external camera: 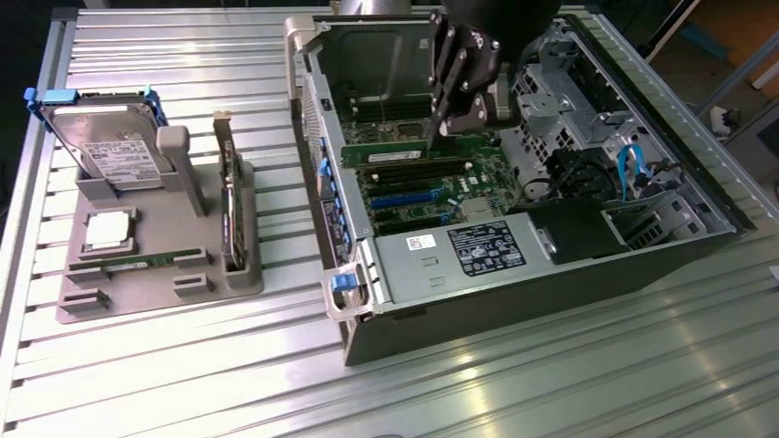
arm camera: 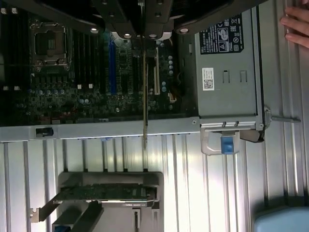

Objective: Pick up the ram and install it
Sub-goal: 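Pick up the ram and move it above insertion slot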

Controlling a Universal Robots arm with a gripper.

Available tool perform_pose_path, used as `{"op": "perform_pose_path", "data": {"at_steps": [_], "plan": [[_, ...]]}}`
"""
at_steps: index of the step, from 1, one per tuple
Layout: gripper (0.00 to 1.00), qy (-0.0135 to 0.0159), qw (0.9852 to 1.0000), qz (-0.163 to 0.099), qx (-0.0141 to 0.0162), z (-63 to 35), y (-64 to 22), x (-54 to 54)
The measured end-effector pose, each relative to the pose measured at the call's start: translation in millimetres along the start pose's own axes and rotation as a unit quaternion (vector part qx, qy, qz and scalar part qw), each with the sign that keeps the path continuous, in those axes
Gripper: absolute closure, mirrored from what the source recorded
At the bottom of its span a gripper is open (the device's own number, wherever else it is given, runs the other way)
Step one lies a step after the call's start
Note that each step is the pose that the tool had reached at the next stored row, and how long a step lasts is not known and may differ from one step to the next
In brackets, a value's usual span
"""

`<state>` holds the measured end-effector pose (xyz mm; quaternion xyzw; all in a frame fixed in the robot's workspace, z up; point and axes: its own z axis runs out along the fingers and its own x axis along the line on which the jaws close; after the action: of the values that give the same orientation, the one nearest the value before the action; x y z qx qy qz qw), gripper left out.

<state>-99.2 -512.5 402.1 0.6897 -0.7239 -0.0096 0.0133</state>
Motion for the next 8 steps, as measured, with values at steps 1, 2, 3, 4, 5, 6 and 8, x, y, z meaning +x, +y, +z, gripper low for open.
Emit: {"op": "perform_pose_path", "data": {"at_steps": [1, 2, 3, 4, 5, 6, 8], "plan": [[0.88, 0.0000, 1.0000, 0.000, 0.0000, -0.1, -2.9, -0.1], [0.88, 0.0000, 1.0000, 0.000, 0.0000, -0.2, -6.5, -0.3], [0.88, 0.0000, 1.0000, 0.000, 0.0000, -0.4, -12.4, -0.6], [0.88, 0.0000, 1.0000, 0.000, 0.0000, -0.6, -17.9, -0.9], [0.88, 0.0000, 1.0000, 0.000, 0.0000, -0.7, -20.5, -1.0], [0.88, 0.0000, 1.0000, 0.000, 0.0000, -0.8, -23.5, -1.1], [0.88, 0.0000, 1.0000, 0.000, 0.0000, -0.9, -29.1, -1.4]]}}
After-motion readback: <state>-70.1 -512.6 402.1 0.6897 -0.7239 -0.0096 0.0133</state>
